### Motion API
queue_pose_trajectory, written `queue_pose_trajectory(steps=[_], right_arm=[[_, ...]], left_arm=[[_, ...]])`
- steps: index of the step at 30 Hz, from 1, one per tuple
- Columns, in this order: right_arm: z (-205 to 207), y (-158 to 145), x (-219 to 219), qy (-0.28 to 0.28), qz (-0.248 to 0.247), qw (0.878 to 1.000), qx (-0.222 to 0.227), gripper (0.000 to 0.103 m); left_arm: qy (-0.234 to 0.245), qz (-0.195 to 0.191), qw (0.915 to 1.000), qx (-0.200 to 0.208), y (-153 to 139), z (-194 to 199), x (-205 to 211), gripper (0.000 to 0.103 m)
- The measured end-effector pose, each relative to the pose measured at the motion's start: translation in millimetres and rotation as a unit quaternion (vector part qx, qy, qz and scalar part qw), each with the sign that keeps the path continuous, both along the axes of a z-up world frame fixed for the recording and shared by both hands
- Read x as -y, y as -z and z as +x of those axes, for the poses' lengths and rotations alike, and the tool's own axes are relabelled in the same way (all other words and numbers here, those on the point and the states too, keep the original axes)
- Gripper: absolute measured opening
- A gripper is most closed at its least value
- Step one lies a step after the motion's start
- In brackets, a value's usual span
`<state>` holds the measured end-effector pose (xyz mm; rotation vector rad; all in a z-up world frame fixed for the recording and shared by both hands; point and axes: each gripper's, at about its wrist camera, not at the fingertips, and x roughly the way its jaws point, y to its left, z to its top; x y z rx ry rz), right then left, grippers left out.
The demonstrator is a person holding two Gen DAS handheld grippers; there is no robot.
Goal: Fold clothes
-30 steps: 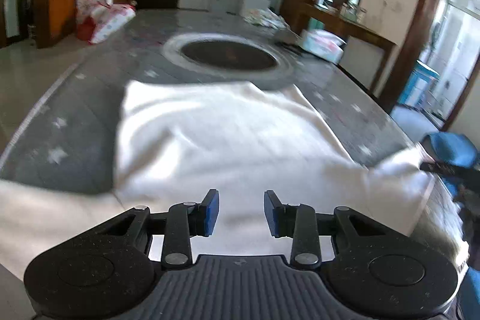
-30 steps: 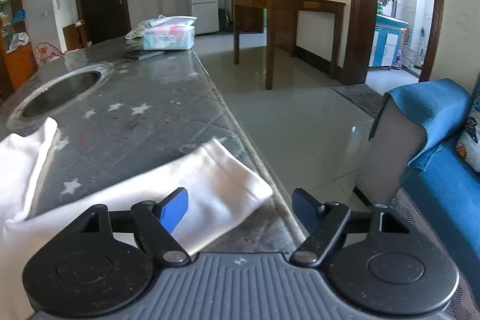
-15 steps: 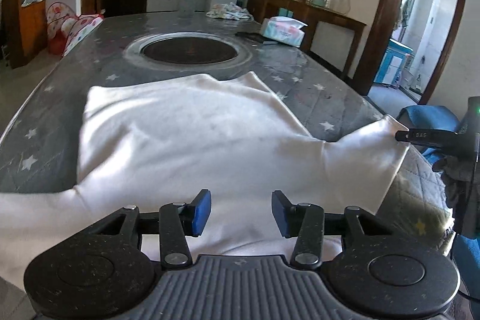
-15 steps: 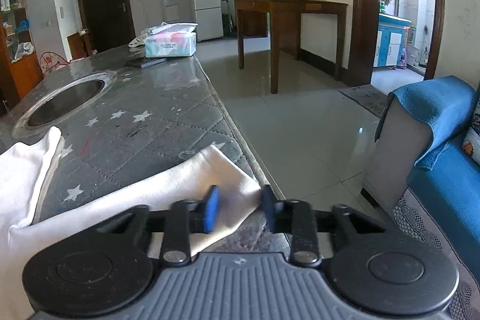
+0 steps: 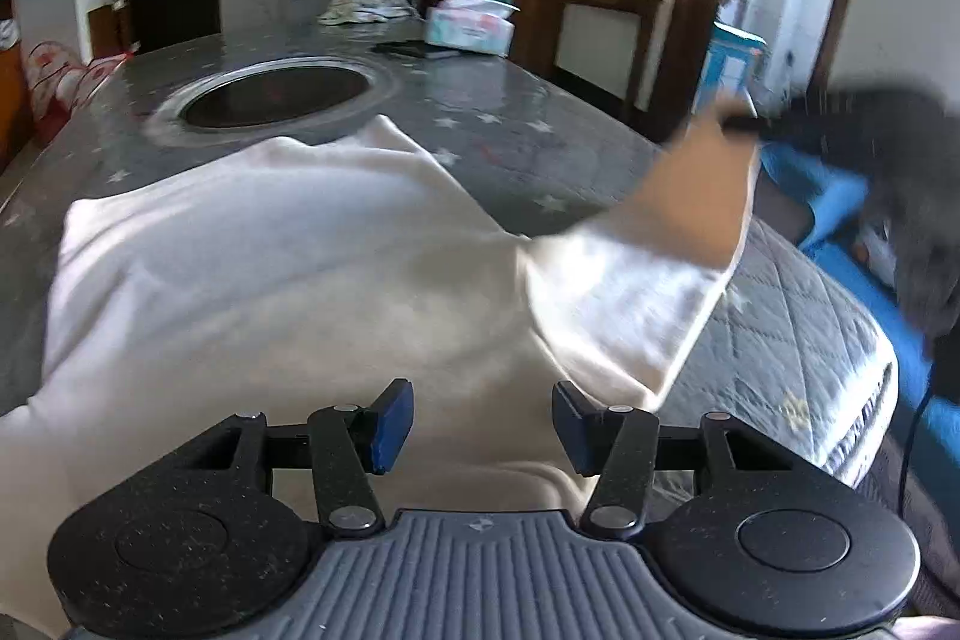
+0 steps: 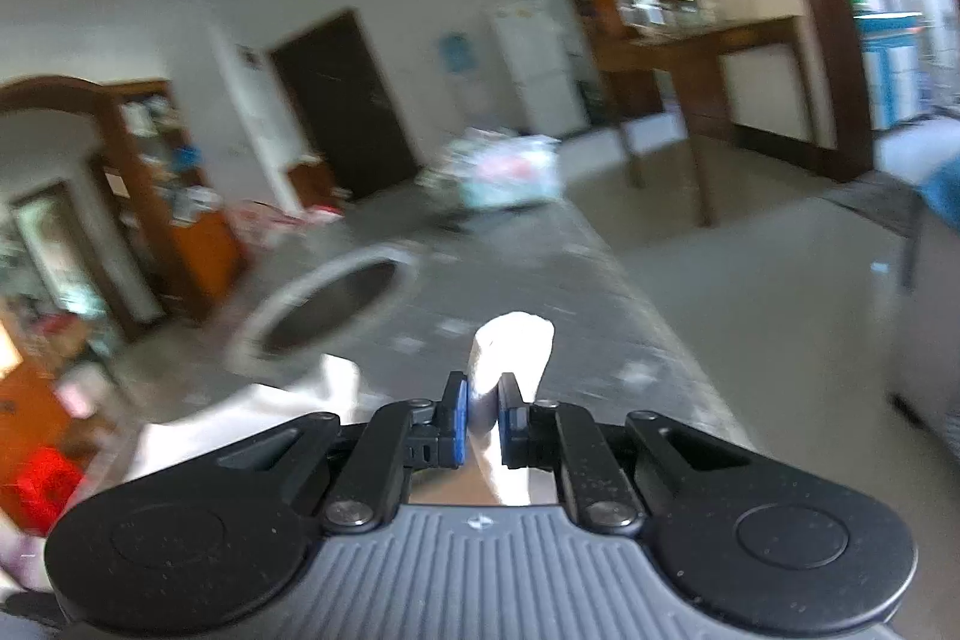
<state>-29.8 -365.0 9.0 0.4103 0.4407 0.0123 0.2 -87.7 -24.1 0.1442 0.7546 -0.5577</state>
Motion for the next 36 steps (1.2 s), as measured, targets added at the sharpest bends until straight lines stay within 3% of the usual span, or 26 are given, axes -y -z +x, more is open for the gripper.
queue_pose_trajectory(steps=[4, 8, 12, 20, 26, 27, 28, 31, 36], right_arm=[[1.2, -23.0, -23.4, -0.078, 0.031, 0.996, 0.036, 0.009], [11.8, -37.6, -51.5, -0.149, 0.055, 0.986, 0.054, 0.009], [26.0, -46.7, -83.3, -0.217, 0.068, 0.972, 0.056, 0.009], [48.5, -43.2, -163.0, -0.323, 0.033, 0.945, 0.025, 0.009], [39.9, -36.8, -188.7, -0.354, 0.011, 0.935, -0.001, 0.021], [37.2, -37.8, -186.5, -0.353, 0.006, 0.936, 0.001, 0.027], [35.5, -38.9, -181.5, -0.348, 0.000, 0.938, 0.004, 0.036], [36.1, -40.7, -168.5, -0.325, -0.024, 0.945, 0.010, 0.038], [30.1, -28.2, -144.1, -0.281, -0.088, 0.956, -0.016, 0.048]], left_arm=[[-0.003, -0.010, 0.9999, 0.005, -3.2, -4.9, -7.6, 0.055], [-0.043, -0.033, 0.9984, 0.014, -14.1, -4.0, -36.9, 0.057], [-0.088, -0.056, 0.9944, 0.018, -20.5, -2.9, -69.9, 0.059], [-0.143, -0.082, 0.9862, 0.006, -15.3, -2.8, -111.4, 0.060], [-0.158, -0.089, 0.9834, 0.003, -13.1, -4.8, -123.1, 0.064], [-0.161, -0.090, 0.9828, 0.003, -13.0, -4.8, -125.2, 0.064], [-0.165, -0.092, 0.9820, 0.003, -13.4, -4.0, -127.3, 0.064], [-0.178, -0.096, 0.9793, 0.009, -17.3, -3.7, -133.7, 0.064], [-0.185, -0.109, 0.9762, 0.028, -25.2, -2.8, -134.7, 0.062]])
